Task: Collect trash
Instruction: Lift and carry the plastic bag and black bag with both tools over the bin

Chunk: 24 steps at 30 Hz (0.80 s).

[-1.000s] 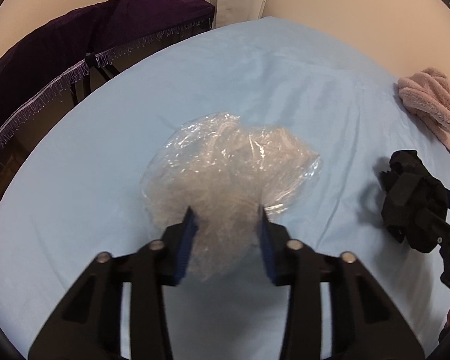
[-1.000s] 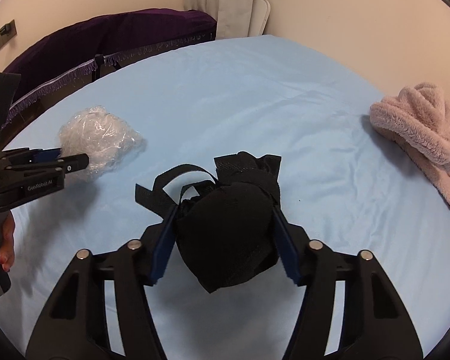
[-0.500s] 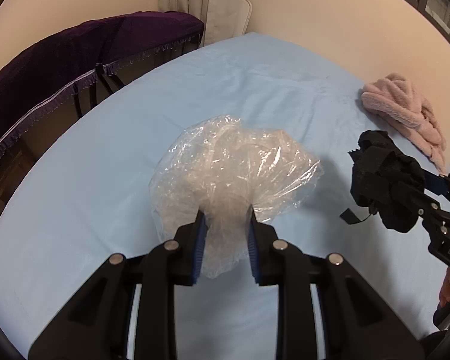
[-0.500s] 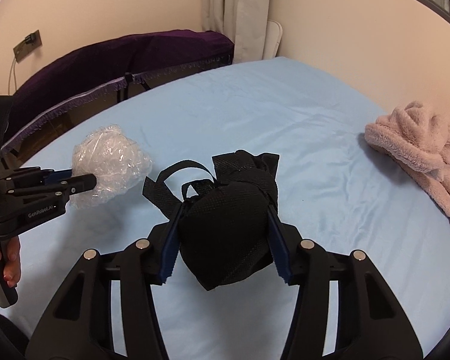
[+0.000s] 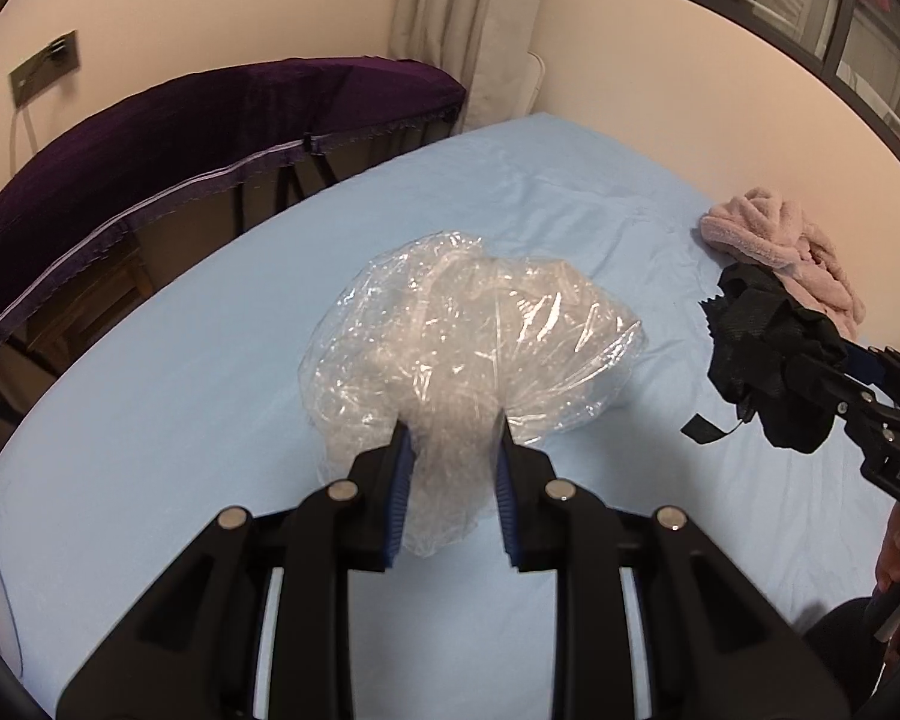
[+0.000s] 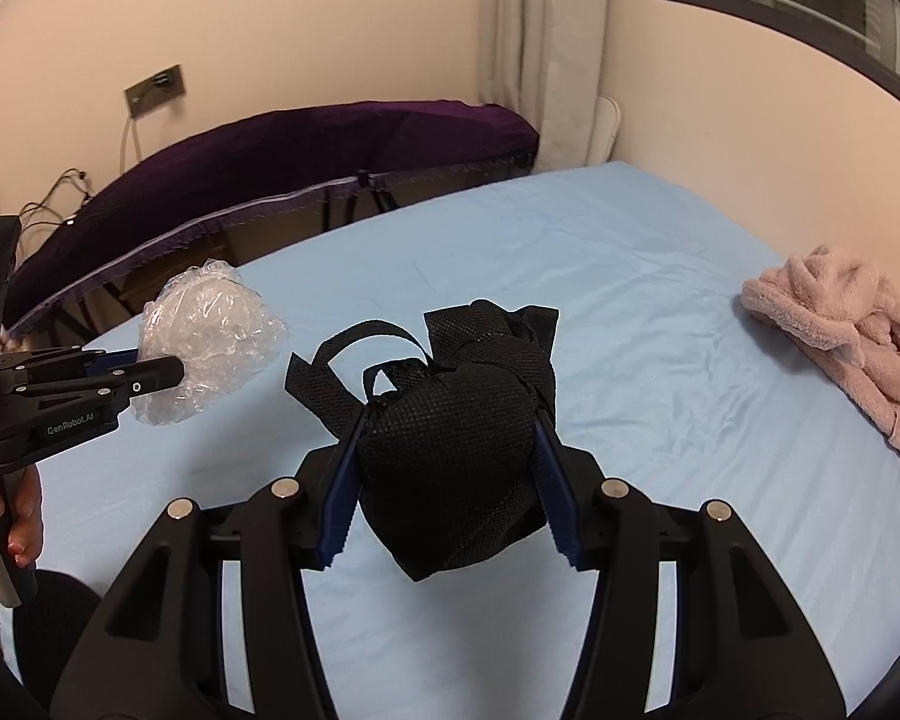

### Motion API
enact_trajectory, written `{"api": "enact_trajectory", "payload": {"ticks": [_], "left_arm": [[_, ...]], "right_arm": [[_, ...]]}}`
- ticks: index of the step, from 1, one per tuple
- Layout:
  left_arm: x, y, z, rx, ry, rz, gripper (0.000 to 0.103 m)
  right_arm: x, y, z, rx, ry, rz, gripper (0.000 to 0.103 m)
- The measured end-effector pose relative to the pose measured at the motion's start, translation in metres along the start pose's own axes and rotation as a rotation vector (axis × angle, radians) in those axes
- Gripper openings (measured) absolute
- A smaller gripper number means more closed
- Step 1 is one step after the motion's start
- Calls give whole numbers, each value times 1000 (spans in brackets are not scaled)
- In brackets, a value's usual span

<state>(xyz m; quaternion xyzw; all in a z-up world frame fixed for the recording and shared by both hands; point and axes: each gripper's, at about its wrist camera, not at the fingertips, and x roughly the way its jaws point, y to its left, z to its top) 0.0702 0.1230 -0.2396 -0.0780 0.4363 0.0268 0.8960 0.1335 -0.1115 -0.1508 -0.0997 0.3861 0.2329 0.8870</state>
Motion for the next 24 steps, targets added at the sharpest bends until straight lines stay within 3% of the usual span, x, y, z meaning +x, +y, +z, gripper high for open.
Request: {"api": "enact_trajectory", "payload": {"ticks": [6,13,19,24], "left_arm": [[-64,35,-34,-50,-35,42,25],[-132,87,-70,-131,-80,122,25],[-205,152,-91,-219,-136,234,25],[-279,222,-108,-314,-186,368,25]], "right_arm": [[-42,56,-5,-63,-33,48,51],[-75,140,-4,-156,-65,165,51],[-91,232,9,-261,-81,322,51],[-106,327,35,-370,-98,485,51]]}}
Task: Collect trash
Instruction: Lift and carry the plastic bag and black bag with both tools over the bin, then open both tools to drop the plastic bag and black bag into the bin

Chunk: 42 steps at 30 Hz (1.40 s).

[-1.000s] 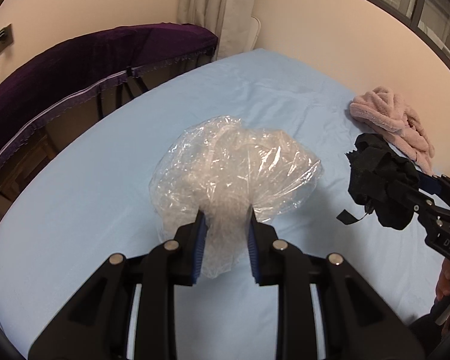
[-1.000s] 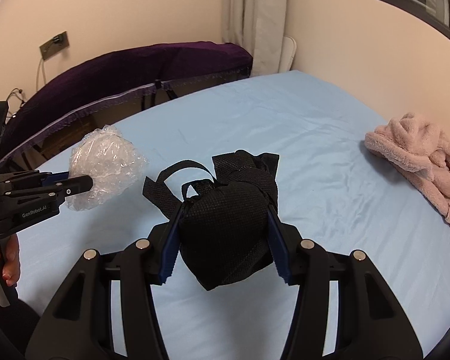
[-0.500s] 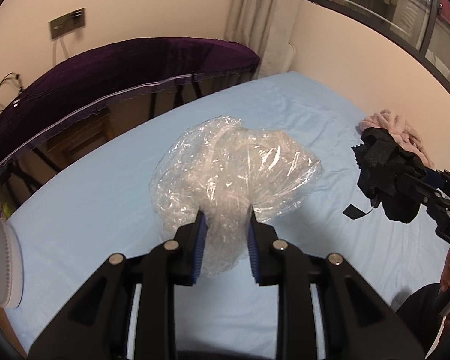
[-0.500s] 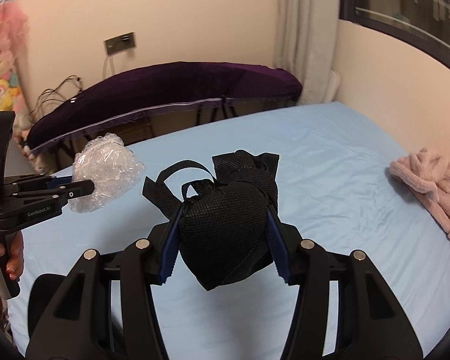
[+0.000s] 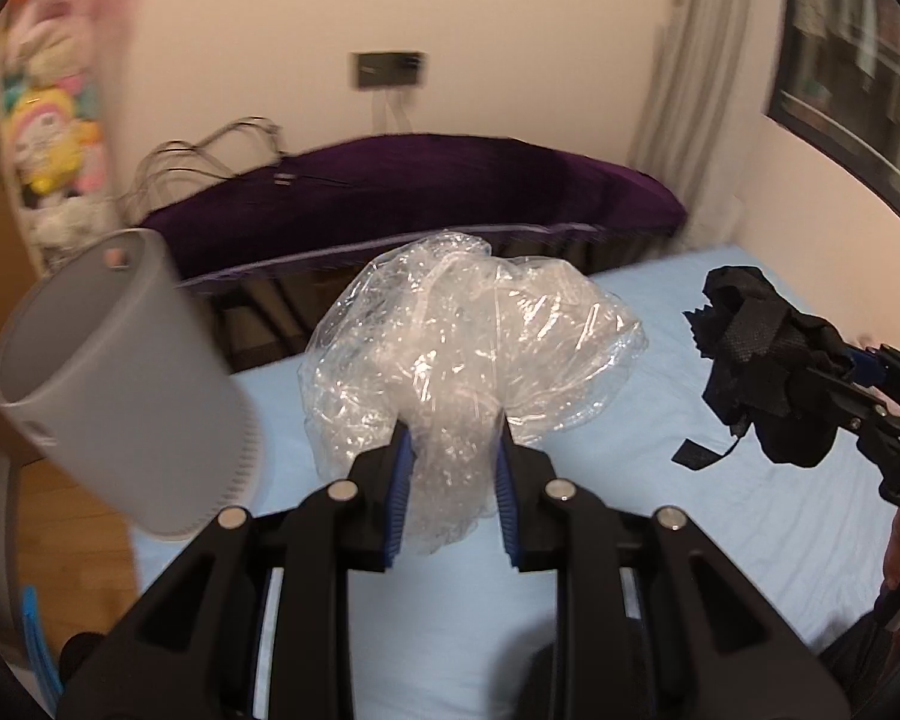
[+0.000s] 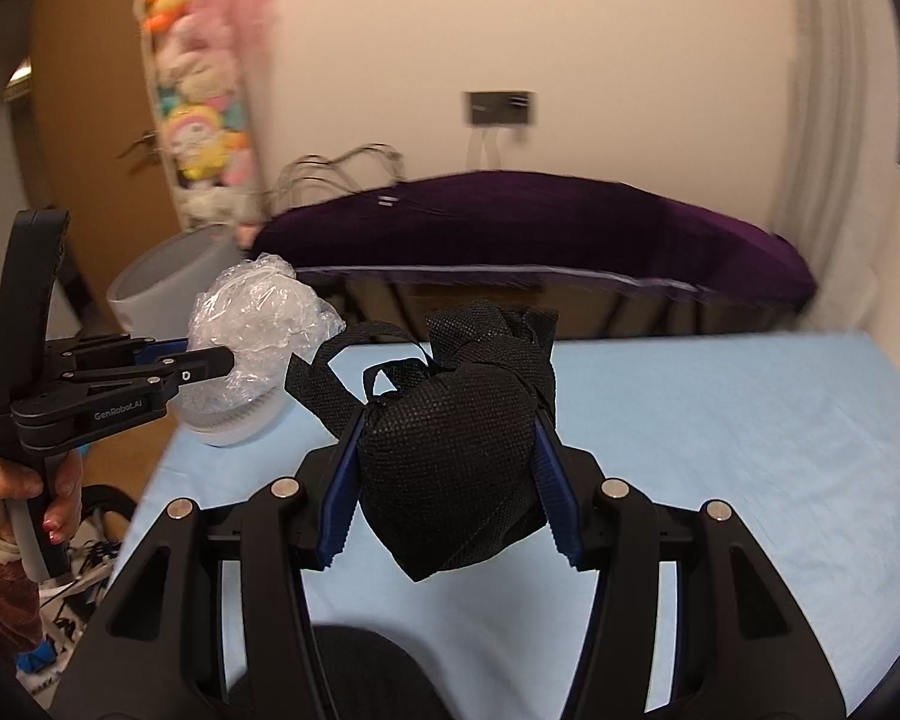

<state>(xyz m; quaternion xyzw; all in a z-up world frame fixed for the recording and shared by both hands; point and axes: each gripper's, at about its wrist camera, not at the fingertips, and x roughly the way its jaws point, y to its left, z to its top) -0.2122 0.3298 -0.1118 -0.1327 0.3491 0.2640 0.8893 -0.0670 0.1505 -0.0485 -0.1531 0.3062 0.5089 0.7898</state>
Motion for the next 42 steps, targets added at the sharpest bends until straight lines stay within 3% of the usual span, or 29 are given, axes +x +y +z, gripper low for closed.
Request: {"api": "enact_trajectory", "payload": {"ticks": [6,12,17,23,28,42], "left_arm": [[-51,110,22,-129,-65,191,25],[-89,193,37,-231,-103,296,25],[-101,240,46,-305,-105,343,25],[-106,264,56,-323,-106,392,25],[-100,272,66,-325,-110,403,25],[-54,275,75,-318,-58,375,26]], "right_arm": [[39,103,70,-150,-24,163,51],[76,192,131,-254,-29,275,51],[104,246,181,-264,-31,328,51],[142,289,222,-260,-1,367,52],[176,301,232,-224,61,381,66],[179,259,229,-207,52,336,68]]}}
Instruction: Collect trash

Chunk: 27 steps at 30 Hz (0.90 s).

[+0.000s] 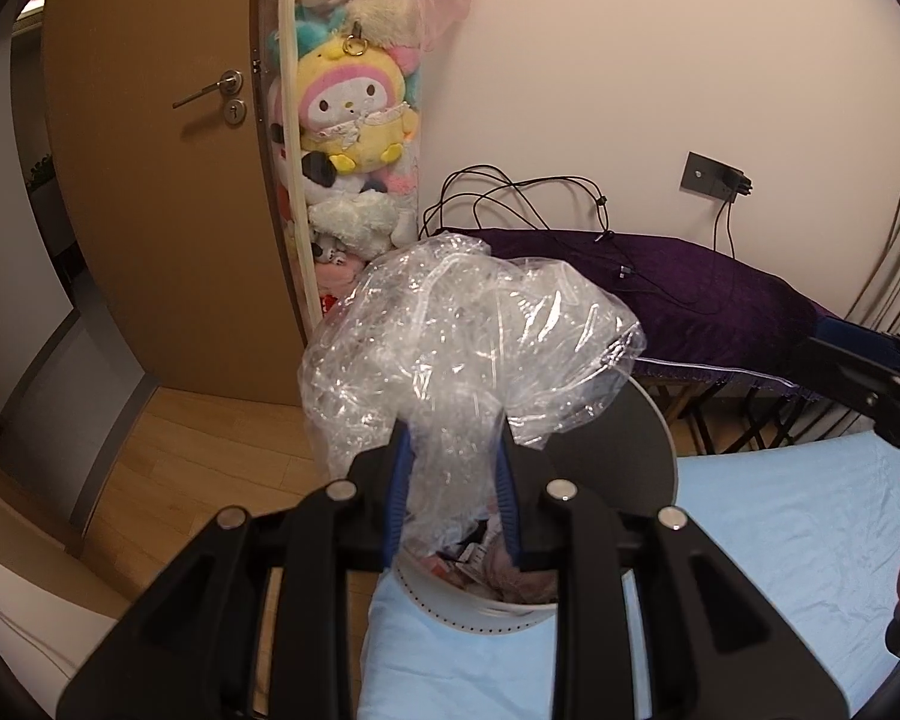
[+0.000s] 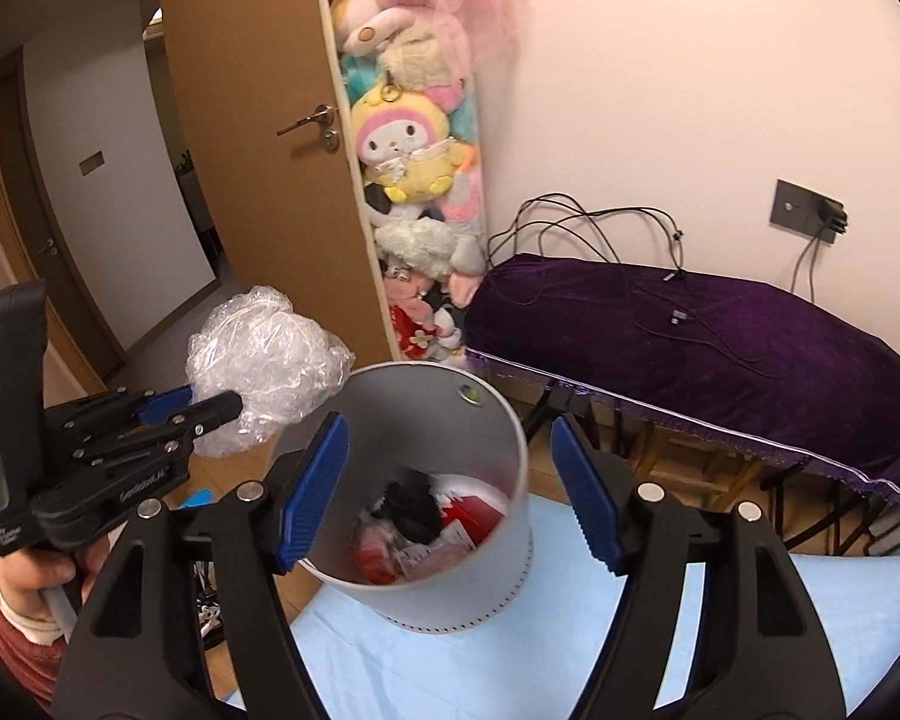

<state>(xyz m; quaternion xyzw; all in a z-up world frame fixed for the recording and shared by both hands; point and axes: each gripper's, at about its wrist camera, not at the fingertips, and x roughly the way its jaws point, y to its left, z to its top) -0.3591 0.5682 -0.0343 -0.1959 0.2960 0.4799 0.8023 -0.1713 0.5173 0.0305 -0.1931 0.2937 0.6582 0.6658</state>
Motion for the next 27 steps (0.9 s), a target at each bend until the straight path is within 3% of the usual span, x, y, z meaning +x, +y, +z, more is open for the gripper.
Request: {"api": "enact_trajectory", "payload": {"ticks": [3,5,6,16,22,27], "left_arm": [[5,-9,0,16,21,-13,39],[6,-14,0,18,21,-8,73],[5,-16,-1,19,13,-3,79],[-15,-52,-9,101,11,-46,80],[-32,-93,-26,199,6,-109,80],[-42,-143,-50,296,22,-214,80]], "right_arm": [[-2,-8,-3,-6,5,-26,68],[-5,-13,-5,-7,7,-38,68],[-7,-15,-6,-5,6,-41,68],[-36,-46,-28,40,-3,-63,68],[-73,-78,-71,95,33,-159,68],[-127,-111,-121,180,26,-256,68]]}}
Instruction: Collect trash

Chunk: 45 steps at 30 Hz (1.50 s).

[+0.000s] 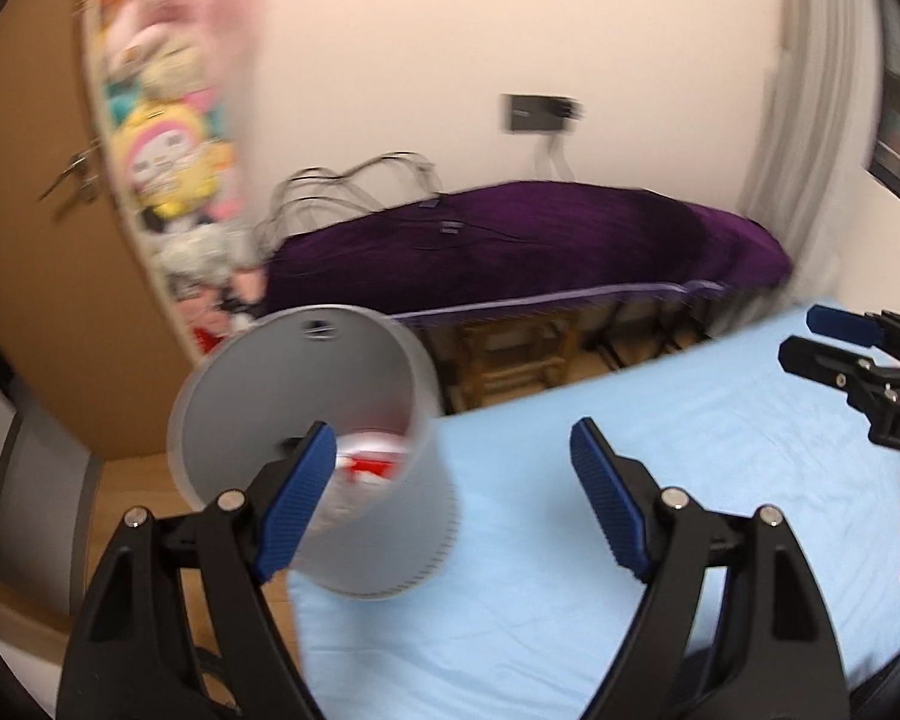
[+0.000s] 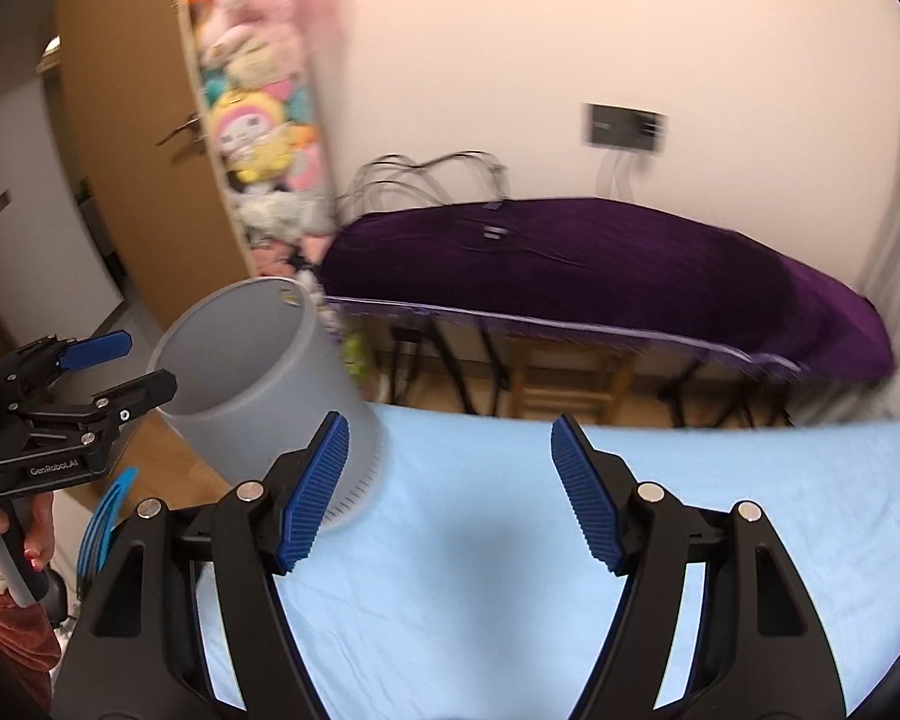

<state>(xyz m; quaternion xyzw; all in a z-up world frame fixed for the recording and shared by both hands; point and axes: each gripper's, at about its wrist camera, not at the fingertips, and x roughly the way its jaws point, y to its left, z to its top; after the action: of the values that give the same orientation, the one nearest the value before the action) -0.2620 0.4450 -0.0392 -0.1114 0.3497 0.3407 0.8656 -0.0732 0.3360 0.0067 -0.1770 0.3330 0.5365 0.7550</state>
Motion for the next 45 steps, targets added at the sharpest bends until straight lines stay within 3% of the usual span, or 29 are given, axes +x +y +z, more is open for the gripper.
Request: {"api": "enact_trajectory", "payload": {"ticks": [12,18,22,28,36,45], "left_arm": [[5,-211,-31,311,23,-352,80],[-19,-314,-58,453,28,-514,80],[-43,-360,-80,515,20,-582,80],[-79,-416,-117,589,33,-644,80],[-116,-457,-156,650,68,-696,80],[-135,-485,-170,696,81,-708,80]], "right_arm": [[-139,-116,-131,211,9,-301,68],[-222,-156,-205,341,9,-499,68],[-274,-171,-257,411,21,-616,68],[-339,-185,-320,508,12,-710,68],[-419,-192,-388,593,4,-777,70],[-464,-187,-416,631,-9,-828,70]]}}
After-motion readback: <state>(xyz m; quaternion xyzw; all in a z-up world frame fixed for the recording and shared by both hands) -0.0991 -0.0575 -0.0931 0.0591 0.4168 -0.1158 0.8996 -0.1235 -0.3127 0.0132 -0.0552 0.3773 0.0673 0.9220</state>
